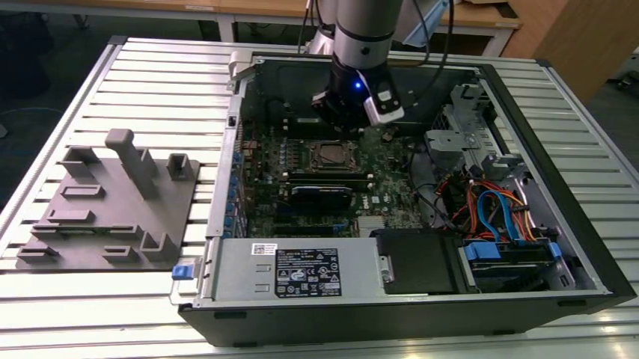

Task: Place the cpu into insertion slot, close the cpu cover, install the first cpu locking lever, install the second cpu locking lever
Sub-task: 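Install the second cpu locking lever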

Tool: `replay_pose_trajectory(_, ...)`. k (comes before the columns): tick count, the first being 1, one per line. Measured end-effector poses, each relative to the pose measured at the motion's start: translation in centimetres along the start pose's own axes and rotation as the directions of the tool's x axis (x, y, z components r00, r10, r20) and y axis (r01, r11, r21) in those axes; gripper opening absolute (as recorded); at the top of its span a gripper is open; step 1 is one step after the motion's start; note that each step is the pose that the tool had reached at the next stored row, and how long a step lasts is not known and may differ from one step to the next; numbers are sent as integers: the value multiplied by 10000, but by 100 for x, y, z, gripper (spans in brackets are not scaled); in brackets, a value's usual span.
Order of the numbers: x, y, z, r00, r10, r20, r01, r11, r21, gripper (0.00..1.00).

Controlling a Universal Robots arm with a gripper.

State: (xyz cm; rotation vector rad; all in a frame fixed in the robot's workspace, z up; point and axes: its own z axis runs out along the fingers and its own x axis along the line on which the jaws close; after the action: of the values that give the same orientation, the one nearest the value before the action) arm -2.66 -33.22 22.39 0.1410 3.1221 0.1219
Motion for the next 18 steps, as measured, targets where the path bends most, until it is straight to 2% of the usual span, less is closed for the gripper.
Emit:
replay_pose_trajectory(9, -2, -25, -7, 10000, -1, 2, 1, 10000, 36, 10)
replay_pose_trajectory(15, -3, -16, -111, 10000, 0, 3, 0, 10000, 32, 10)
replay_pose_trajectory(18, -3, -16, -118, 10000, -1, 4, 1, 10000, 31, 10)
